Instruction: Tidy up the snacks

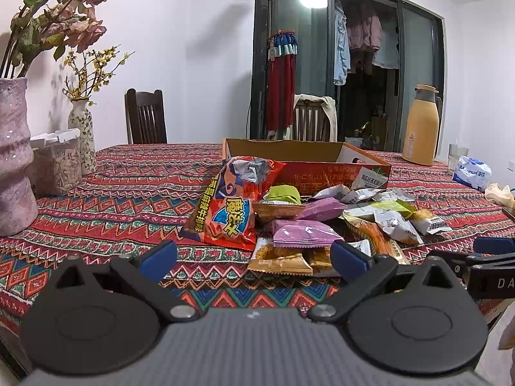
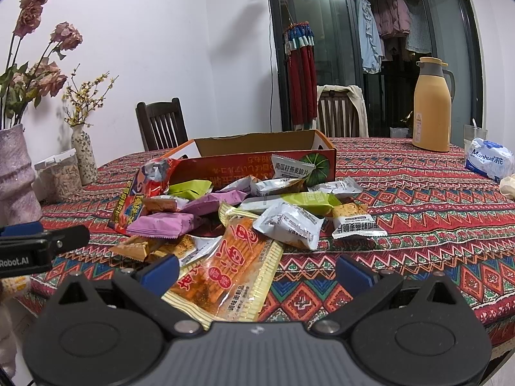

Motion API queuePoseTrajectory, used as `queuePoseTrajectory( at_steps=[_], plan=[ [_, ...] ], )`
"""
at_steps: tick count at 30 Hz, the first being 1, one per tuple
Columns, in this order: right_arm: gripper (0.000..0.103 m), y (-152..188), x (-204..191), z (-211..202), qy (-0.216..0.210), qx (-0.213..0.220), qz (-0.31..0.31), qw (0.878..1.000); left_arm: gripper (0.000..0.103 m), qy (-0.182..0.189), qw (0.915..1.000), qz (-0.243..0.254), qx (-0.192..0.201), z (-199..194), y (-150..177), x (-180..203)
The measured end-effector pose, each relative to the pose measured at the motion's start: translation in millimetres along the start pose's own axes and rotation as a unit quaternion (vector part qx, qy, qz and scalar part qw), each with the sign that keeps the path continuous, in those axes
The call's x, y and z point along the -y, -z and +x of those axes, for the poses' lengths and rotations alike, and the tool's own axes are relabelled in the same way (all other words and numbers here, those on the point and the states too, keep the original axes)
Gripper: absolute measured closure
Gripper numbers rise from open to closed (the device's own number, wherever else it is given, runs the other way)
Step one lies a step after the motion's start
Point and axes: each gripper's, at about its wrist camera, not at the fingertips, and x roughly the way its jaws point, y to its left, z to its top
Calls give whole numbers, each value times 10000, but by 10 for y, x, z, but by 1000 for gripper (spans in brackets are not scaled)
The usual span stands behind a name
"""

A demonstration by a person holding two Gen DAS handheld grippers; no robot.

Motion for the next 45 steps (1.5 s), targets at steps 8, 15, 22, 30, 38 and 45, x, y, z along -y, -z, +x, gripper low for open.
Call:
queuePoseTrajectory(
  at_steps=[8, 15, 22, 30, 38, 45],
  plan=[
    [0, -25, -76, 51, -91, -126, -94, 9998, 0, -48, 9999, -83, -29, 19, 5, -38],
    [22, -177, -194, 420, -198, -572, -1, 9982, 0, -106, 9997, -179, -86, 39, 44, -124],
    [36, -175, -134, 817, 53, -972, 381, 9945, 0, -218, 9989, -383, -174, 76, 99, -318],
    [36, -81, -53, 703, 179, -901, 402, 9950, 0, -187, 9983, -500, -248, 87, 139, -401],
    [37, -95, -71, 620, 407, -927, 23, 9949, 0, -177, 9982, -481, -315, 125, 155, -369],
    [17, -83, -178, 858, 574, -1061, -121, 9926, 0, -172, 9982, -472, -328, 139, 163, -369]
  ],
)
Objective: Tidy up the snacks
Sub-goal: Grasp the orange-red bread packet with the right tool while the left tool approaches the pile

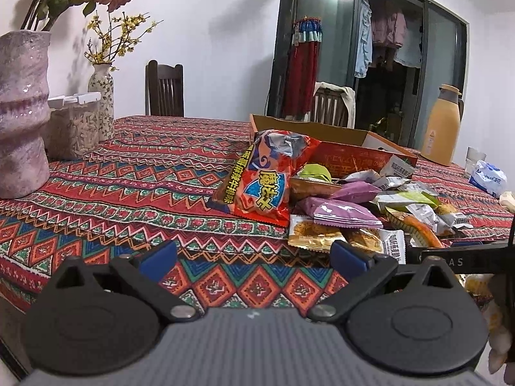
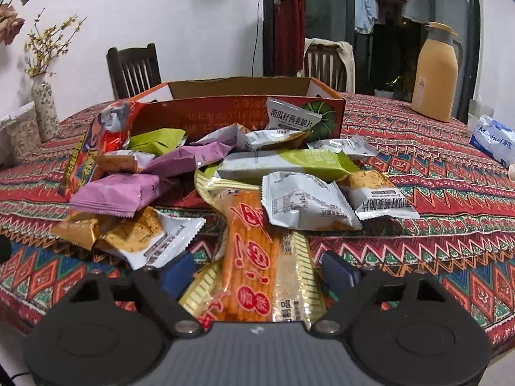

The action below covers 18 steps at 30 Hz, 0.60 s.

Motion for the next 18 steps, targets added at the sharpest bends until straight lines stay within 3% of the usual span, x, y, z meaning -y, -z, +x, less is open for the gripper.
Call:
queuePoseTrajectory(
  at_steps=[2, 4, 9, 13, 18],
  plan=[
    [25, 14, 12, -23, -42, 41, -1, 10000, 0, -5, 10000, -40, -18, 8, -4, -25],
    [45, 29, 35, -74, -95, 110, 12, 9999, 0, -21, 10000, -59, -22, 9, -3, -36],
    [68, 111, 173, -221, -318, 251, 121, 9991, 0, -20, 10000, -7, -71, 42, 1, -12],
    [75, 152, 181, -324, -438, 463, 84, 9979, 0, 14, 9998, 96, -185, 134, -13, 78],
    [75, 147, 136, -417, -596, 705, -17, 9957, 0, 211, 9989, 201, -373, 265, -24, 231]
  ],
)
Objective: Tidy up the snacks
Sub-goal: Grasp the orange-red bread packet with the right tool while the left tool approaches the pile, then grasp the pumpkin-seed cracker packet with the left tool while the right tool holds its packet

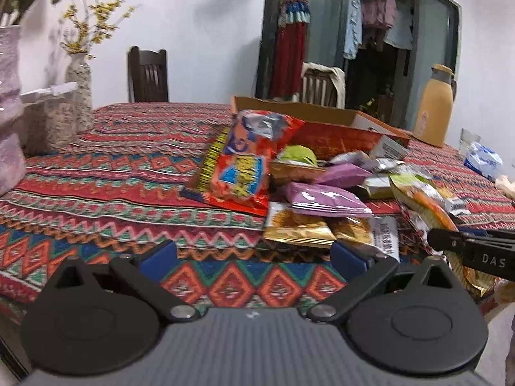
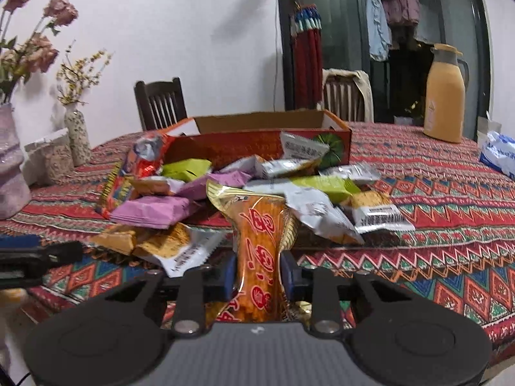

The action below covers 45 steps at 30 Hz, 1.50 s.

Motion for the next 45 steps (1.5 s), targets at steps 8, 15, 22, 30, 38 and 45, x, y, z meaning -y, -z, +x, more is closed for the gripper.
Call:
queuePoseTrajectory(
  at_steps=[8, 15, 22, 30, 38, 45],
  plan=[
    [75, -112, 14, -121, -83, 402, -9, 9992, 0, -36, 9996, -33, -291, 367, -195, 204],
    [75, -228, 22, -83, -224, 568, -63, 9981, 21, -44, 9982, -157, -575, 610, -246, 268],
    [75, -188, 56, 5, -306, 471, 23, 9984, 39, 132, 9976, -109, -667, 716, -297, 269],
    [75, -140, 93, 22, -235, 416, 155, 9987, 55, 217, 9975, 11, -675, 675, -285, 311],
    [74, -124, 126, -41, -156, 463, 281, 9984, 58, 10, 9985, 129, -523, 537, -204, 282],
    [74, -106, 147, -91, -126, 477, 326, 9983, 60, -102, 9993, 211, -293, 299, -170, 211]
  ],
)
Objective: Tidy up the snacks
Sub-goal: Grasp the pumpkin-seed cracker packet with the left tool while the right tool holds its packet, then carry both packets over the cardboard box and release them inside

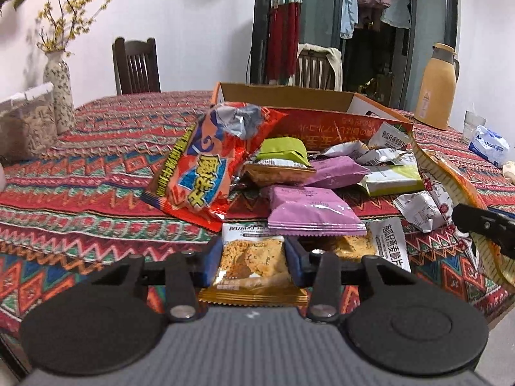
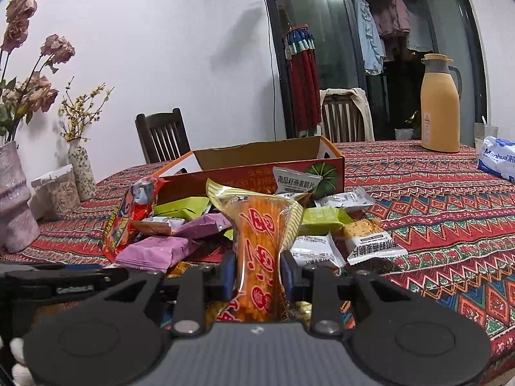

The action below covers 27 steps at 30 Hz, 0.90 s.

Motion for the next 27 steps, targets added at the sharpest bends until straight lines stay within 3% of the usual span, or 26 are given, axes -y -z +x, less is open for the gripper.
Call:
queuePoseTrajectory(
  at_steps=[6, 9, 11, 13, 17, 27],
  plan=[
    [74, 24, -16, -17, 3, -22, -6, 10000, 58, -34, 9998, 193, -52, -37, 78, 25],
    [74, 33, -20, -13, -1, -41, -10, 10000, 43, -93, 9997, 167, -147, 27, 72, 33],
    [74, 38, -18, -4, -1, -60, 1, 10000, 41, -100, 9996, 128, -246, 86, 59, 45],
    [74, 47, -17, 4, -1, -87, 8, 10000, 43, -140, 9995, 107, -269, 134, 59, 56],
    [74, 69, -24, -8, -7, -99, -8, 9999, 59, -86, 9998, 68, -158, 82, 83, 39],
    [74, -2, -56, -142, 15, 98, -56, 9999, 60, 131, 9995, 91, 282, -322, 27, -12]
  ],
)
